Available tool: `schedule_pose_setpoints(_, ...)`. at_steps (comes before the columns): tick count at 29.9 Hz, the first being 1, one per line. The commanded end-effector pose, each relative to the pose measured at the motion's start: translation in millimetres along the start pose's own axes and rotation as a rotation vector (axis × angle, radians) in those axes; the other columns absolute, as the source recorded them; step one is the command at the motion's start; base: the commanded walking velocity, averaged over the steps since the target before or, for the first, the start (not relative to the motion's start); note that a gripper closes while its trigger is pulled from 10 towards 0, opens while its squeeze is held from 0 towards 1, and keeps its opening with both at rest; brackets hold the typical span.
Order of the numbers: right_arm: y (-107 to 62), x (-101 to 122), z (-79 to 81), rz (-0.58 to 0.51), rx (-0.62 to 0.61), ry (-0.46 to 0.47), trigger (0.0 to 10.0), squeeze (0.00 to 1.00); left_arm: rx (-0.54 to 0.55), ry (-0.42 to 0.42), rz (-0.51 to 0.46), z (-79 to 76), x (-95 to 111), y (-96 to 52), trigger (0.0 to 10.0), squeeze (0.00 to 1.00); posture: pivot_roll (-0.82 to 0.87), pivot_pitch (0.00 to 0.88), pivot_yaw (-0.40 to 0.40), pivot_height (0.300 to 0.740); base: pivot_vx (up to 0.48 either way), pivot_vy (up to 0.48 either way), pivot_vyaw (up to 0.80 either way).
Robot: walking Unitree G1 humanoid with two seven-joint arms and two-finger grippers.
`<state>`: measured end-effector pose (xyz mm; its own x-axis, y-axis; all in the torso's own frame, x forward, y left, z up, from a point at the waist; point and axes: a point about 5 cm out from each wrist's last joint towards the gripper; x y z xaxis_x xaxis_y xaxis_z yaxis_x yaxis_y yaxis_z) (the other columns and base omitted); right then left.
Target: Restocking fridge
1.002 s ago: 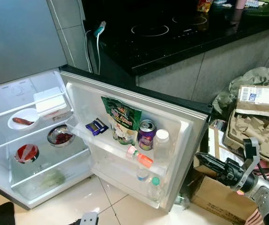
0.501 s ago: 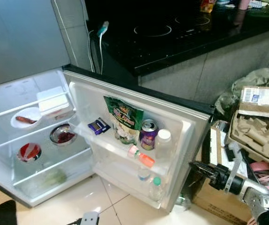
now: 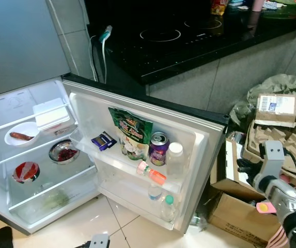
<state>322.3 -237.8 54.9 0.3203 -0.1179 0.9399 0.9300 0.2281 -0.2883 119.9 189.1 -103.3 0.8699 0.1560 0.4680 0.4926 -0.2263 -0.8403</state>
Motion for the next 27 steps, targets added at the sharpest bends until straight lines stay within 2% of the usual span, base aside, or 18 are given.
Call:
schedule_pose_setpoints(1,4.6,8.1,4.5,-0.042,0.021,0.014,10.0,0.00,-0.009,0.009,0.017,-3.0,-4.7,0.4,10.0,0.00,-0.02,0.000,-0.021,0.740,0.000,0.000,0.00)
schedule_pose_setpoints(5,14.2,22.3,17.9,-0.106,0.083,0.024,10.0,0.00,-0.005,0.005,0.016,-2.7,-5.3,0.1,10.0,0.00,-0.02,0.000,-0.021,0.740,0.000,0.000,0.00)
schedule_pose_setpoints(9,18.3,31.6,29.5,-0.178,0.183,0.072,10.0,0.00,-0.002,0.003,0.016,-1.8,-6.0,-0.4,10.0,0.00,-0.02,0.000,-0.021,0.740,0.000,0.000,0.00)
schedule_pose_setpoints(14,20.4,35.7,39.7,-0.213,0.282,0.096,10.0,0.00,-0.002,0.004,0.015,-1.3,-5.9,-0.6,10.0,0.00,-0.02,0.000,-0.020,0.740,0.000,0.000,0.00)
schedule_pose_setpoints(15,23.4,38.5,47.7,-0.223,0.324,0.090,10.0,0.00,-0.003,0.004,0.013,-1.3,-5.5,-0.6,10.0,0.00,-0.02,0.000,-0.022,0.740,0.000,0.000,0.00)
schedule_pose_setpoints(17,24.5,39.3,49.3,-0.225,0.329,0.089,10.0,0.00,-0.004,0.004,0.012,-1.3,-5.3,-0.6,10.0,0.00,-0.02,0.000,-0.022,0.740,0.000,0.000,0.00)
schedule_pose_setpoints(21,26.4,41.6,51.7,-0.229,0.337,0.096,10.0,0.00,-0.006,0.004,0.009,-1.7,-4.4,-0.3,10.0,0.00,-0.02,0.000,-0.021,0.740,0.000,0.000,0.80)
schedule_pose_setpoints(27,25.6,39.1,59.3,-0.224,0.430,0.095,10.0,0.00,-0.007,0.007,0.008,-2.0,-3.6,0.0,10.0,0.00,-0.02,0.000,-0.021,0.740,0.000,0.000,0.80)
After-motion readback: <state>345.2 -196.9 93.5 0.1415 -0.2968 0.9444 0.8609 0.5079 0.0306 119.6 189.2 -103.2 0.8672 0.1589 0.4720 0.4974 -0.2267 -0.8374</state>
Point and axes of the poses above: a point about 5 cm out from each wrist's last joint towards the gripper, its own y axis pointing out of the wrist towards the gripper, its own x axis along the axis of the wrist's last joint, z = x × y, and after that the axes turned 2 degrees about -y, right-handed
